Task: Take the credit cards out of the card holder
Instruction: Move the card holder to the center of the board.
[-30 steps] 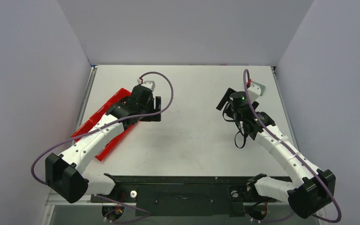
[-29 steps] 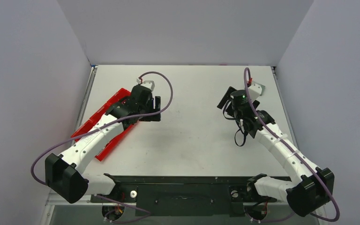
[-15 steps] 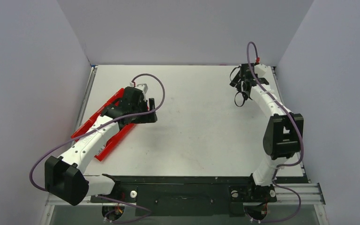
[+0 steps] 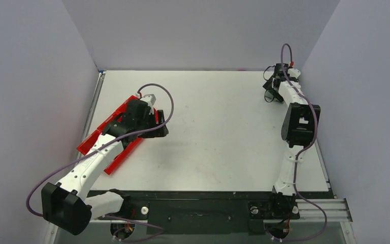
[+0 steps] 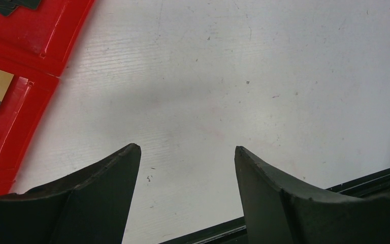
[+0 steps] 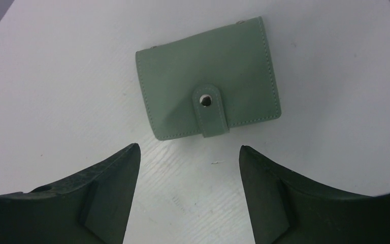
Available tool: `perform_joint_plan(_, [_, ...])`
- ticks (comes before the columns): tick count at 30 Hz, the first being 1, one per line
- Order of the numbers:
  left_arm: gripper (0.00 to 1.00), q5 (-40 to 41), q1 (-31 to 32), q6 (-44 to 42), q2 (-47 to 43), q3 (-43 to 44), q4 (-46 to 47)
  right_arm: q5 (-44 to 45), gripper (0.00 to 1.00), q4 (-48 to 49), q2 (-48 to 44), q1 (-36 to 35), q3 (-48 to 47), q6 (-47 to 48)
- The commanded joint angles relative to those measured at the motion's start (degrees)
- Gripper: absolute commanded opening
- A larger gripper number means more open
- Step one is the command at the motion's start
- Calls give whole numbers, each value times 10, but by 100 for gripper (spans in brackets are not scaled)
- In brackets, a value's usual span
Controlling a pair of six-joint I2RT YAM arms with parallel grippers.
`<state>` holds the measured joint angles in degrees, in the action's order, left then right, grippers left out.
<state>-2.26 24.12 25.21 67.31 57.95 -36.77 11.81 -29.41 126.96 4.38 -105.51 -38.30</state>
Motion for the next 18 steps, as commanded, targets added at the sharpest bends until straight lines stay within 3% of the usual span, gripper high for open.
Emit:
perform_joint_plan(1, [66, -12, -5, -1, -15, -2, 27, 0, 67, 1, 27, 13, -54, 7])
perform_joint_plan(9, [66, -19, -6, -1, -8, -7, 34, 15, 64, -28, 74, 24, -118, 36])
perform_joint_plan(18, [66, -26, -8, 0, 10, -2, 39, -11, 54, -90, 142, 37, -220, 28])
